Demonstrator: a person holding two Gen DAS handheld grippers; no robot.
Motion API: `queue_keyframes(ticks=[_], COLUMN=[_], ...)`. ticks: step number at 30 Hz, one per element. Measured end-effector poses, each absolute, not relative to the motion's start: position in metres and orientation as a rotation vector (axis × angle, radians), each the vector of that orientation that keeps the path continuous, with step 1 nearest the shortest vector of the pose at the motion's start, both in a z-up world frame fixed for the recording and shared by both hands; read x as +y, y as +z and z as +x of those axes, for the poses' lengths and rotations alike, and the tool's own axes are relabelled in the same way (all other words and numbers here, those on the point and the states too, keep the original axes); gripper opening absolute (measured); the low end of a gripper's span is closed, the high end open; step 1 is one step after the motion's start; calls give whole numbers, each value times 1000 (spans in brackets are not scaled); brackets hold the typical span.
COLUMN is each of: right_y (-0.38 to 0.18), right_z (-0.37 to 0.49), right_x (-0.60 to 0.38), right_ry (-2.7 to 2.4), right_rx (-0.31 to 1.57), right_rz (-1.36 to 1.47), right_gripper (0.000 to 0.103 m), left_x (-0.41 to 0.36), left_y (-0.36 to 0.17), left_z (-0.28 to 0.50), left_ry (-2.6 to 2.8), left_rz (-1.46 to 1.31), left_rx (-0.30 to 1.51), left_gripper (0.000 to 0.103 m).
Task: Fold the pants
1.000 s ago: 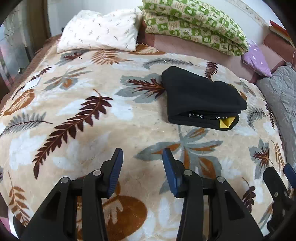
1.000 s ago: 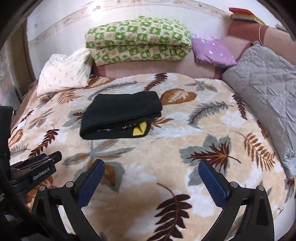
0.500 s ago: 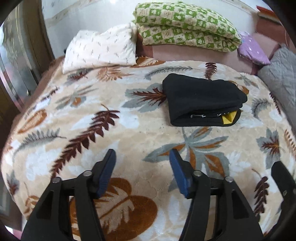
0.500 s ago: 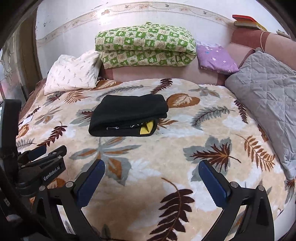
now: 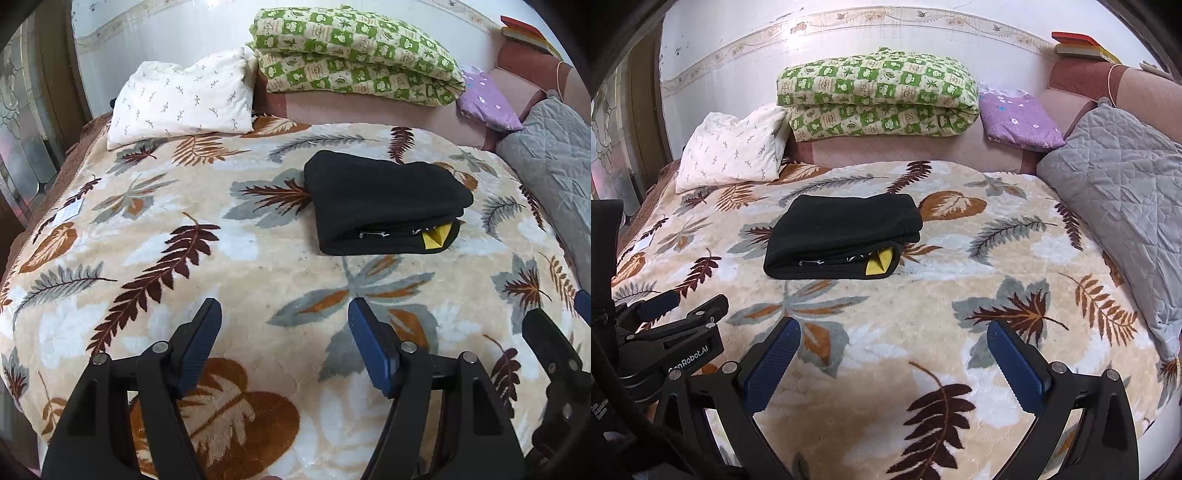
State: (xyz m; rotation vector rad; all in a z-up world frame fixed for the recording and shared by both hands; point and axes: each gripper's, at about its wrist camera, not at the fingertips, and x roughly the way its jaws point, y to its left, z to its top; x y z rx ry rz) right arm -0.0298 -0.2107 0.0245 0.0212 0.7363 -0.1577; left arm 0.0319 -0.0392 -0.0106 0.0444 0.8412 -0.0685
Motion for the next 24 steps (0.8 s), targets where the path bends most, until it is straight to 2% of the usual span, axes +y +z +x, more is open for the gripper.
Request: queue_keyframes(ticks=[4,13,16,24], right_y=[24,23,23,21], right_z=[-30,-29,-28,-27], right_x=[-212,-214,-215,-219], right_ry=[-162,-168,-170,-175], right_rx=[736,737,738,741], right_rz=[20,17,17,18], right_gripper=[102,102,102,102], left_x=[-39,-39,-38,-39], left_y=[-7,-2,-4,-5], left_z=[32,29,30,31], left_ry=[-75,-79,-62,-80], left_rz=[56,63,49,38], left_rx=[832,783,794,792], left_gripper=[81,82,93,94])
